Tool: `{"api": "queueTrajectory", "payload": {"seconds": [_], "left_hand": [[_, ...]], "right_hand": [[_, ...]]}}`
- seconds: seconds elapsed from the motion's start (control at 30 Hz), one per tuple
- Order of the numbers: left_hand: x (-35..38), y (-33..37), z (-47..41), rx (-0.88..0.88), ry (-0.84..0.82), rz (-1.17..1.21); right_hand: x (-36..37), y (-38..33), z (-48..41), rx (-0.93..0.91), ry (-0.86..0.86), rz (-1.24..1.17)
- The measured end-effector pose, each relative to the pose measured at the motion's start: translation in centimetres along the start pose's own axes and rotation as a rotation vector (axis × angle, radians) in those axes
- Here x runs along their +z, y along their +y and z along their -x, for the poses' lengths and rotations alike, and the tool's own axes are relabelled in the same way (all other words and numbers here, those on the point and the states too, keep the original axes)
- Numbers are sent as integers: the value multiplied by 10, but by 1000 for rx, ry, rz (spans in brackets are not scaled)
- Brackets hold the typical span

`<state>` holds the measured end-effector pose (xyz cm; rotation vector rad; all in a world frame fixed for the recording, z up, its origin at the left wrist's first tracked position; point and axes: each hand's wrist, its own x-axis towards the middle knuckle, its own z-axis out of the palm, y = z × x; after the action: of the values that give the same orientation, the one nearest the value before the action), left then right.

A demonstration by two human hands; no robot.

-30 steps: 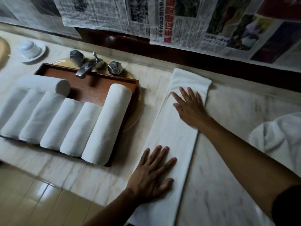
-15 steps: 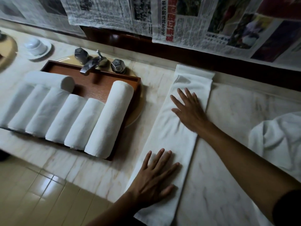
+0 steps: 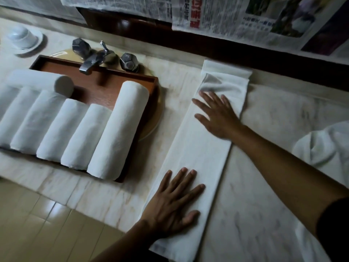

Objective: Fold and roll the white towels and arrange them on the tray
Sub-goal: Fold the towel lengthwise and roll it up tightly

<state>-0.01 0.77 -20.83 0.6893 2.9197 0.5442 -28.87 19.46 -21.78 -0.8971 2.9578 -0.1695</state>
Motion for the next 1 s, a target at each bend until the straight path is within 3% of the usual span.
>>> {"api": "queueTrajectory", "payload": {"seconds": [0.2, 0.33, 0.43, 0.63, 0.8, 0.9, 1.0], "left_hand": [[1, 0, -3, 11, 13, 22], [4, -1, 0, 2, -9, 21], [5, -3, 1, 25, -53, -22], [-1, -15, 6, 103, -94, -96], [-3, -38, 18, 141, -105, -83], [-3, -38, 20, 150, -88, -72], [-3, -40, 18, 170, -64, -56]], "right_hand": [[-8, 3, -30, 162, -26, -68], [-7, -55, 31, 55, 40, -136], [6, -86, 87, 5, -9, -85], [9, -51, 60, -22, -18, 53], [5, -81, 81, 112, 145, -60], [23, -125, 145, 254, 139, -87], [29, -117, 172, 427, 102, -33]]}}
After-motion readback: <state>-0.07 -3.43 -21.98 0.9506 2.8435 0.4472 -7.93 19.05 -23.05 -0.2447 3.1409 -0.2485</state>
